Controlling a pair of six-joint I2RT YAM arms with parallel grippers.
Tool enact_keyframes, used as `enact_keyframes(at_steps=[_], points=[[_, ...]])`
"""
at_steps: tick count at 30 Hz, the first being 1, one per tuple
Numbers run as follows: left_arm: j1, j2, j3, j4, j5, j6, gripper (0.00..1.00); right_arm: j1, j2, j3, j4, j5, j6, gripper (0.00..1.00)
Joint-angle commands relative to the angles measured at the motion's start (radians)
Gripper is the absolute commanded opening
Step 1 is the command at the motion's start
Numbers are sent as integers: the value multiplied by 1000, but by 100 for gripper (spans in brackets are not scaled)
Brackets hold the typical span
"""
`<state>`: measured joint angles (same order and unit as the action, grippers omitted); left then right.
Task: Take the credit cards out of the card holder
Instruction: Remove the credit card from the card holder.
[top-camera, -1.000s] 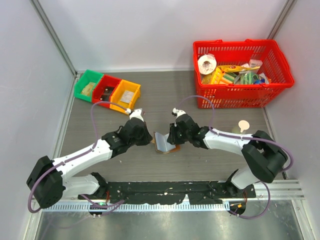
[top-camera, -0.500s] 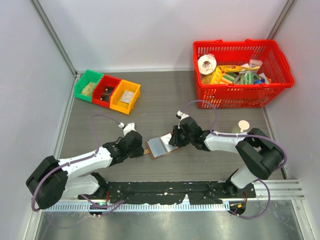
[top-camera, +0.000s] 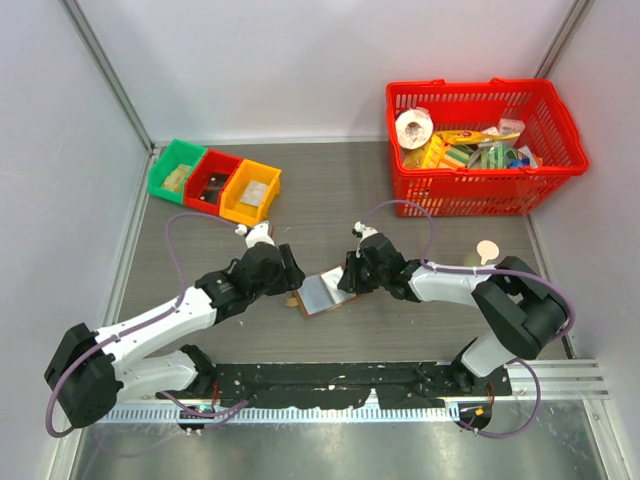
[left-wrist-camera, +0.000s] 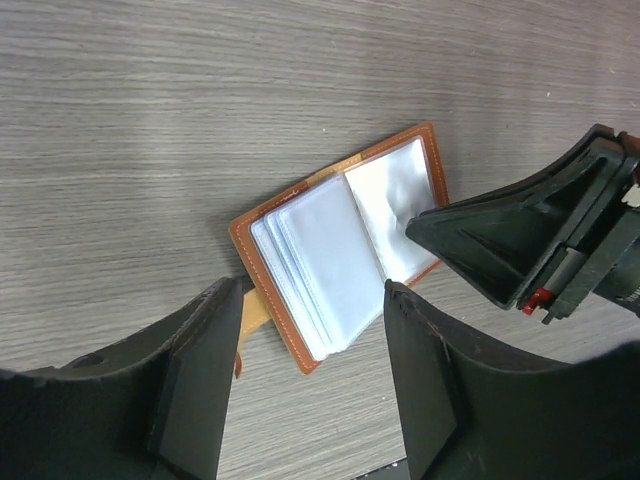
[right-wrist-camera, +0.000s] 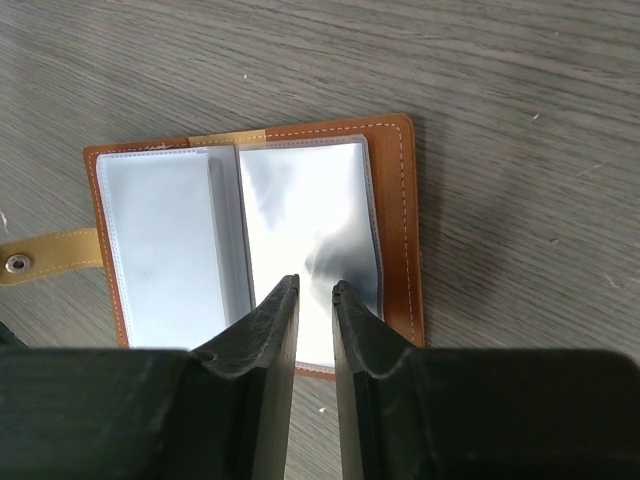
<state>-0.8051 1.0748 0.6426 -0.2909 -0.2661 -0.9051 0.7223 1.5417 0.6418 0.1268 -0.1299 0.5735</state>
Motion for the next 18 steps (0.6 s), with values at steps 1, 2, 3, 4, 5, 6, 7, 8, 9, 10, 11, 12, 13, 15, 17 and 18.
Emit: enact_keyframes(at_steps=[1,2,3,4,5,6,7,8,9,10,11,12,13,15,17,18], points=[[-3,56,9,44,31,3,55,-3,-29,32,-33,-4,-26,25],[-5,68,2,70,39,-8,48,-3,-26,32,-33,-7,-26,26],[-3,77,-9,97,48,-18,44,-3,-26,35,-33,-10,-29,25],[-3,83,-18,122,54,-31,40,-3,-23,35,-33,-7,-31,25],[-3,91,-30,153,62,-43,38,-3,-23,35,-33,-5,-32,25],[-3,99,-38,177,68,-57,35,-4,-19,32,-33,-2,-31,25],[-3,105,-41,191,71,-64,33,-4,-18,32,-29,-2,-29,25],[-5,111,-43,206,74,-70,33,-3,-12,29,-27,-2,-27,25],[-3,122,-41,216,76,-75,33,-3,-9,29,-26,-2,-27,25],[-3,129,-44,226,77,-78,33,-3,-6,25,-24,-4,-26,26],[-3,138,-43,237,82,-81,33,-3,-6,24,-20,-4,-24,25],[-3,151,-43,246,85,-86,33,-3,-5,21,-18,-2,-26,25],[-3,163,-44,254,87,-87,33,-3,-5,21,-16,-1,-24,26],[-3,189,-44,271,91,-94,34,-4,-5,19,-18,1,-24,25],[-3,212,-47,283,91,-101,35,-3,-6,18,-18,4,-24,25],[-3,223,-47,285,91,-103,35,-3,-8,19,-18,4,-24,26]])
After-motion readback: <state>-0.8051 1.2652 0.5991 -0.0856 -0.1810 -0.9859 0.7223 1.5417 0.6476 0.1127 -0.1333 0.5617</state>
